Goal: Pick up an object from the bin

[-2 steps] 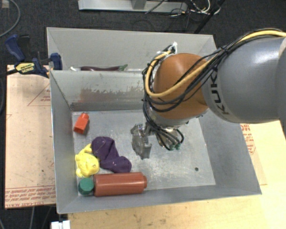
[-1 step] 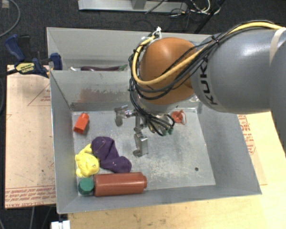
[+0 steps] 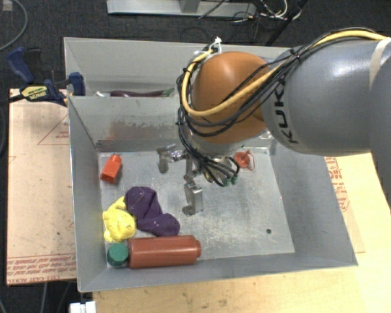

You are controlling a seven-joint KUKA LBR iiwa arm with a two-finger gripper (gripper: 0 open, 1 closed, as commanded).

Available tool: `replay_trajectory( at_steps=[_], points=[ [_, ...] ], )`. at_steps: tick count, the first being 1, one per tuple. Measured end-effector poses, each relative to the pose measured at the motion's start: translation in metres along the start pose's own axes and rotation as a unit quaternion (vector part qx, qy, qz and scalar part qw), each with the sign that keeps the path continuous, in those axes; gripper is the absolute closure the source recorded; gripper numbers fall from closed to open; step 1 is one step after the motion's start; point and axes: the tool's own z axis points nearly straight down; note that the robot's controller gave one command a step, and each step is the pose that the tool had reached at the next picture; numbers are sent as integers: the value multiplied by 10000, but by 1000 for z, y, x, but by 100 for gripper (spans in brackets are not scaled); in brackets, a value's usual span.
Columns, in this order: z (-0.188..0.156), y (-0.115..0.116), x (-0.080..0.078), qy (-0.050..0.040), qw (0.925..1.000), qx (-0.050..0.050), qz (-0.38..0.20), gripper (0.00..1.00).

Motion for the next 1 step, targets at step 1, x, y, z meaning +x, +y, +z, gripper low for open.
replay_trajectory(
  at_steps=[1],
  points=[
    [21, 8, -17, -47, 9983, 20, -589, 0]
  ],
)
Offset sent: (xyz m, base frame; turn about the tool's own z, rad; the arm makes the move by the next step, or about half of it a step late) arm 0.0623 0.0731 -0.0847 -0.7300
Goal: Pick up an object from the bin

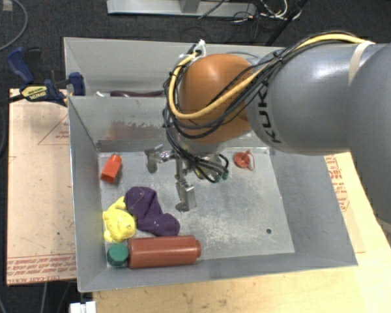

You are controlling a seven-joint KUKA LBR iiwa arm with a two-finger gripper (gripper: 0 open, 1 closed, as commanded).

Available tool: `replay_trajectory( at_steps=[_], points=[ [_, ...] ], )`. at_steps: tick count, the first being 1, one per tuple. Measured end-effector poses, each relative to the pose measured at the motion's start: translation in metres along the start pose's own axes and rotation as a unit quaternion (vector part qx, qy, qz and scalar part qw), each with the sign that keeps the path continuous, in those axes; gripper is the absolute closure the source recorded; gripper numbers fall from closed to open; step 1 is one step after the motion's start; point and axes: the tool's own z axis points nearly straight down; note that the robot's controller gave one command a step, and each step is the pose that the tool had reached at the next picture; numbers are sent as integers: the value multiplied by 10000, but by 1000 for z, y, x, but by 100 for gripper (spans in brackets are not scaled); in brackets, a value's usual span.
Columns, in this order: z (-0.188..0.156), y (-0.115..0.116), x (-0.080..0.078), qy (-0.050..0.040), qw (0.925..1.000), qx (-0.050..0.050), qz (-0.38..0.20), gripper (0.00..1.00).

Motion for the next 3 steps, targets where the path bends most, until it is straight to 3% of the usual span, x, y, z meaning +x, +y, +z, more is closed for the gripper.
replay_trajectory(
  at_steps=[1, 2, 3],
  points=[
    [33, 14, -25, 33, 9901, -28, -1406, 0],
    [58, 28, -27, 5, 9762, -14, -2171, 0],
    [95, 48, -21, 6, 9693, -31, -2460, 100]
  ],
)
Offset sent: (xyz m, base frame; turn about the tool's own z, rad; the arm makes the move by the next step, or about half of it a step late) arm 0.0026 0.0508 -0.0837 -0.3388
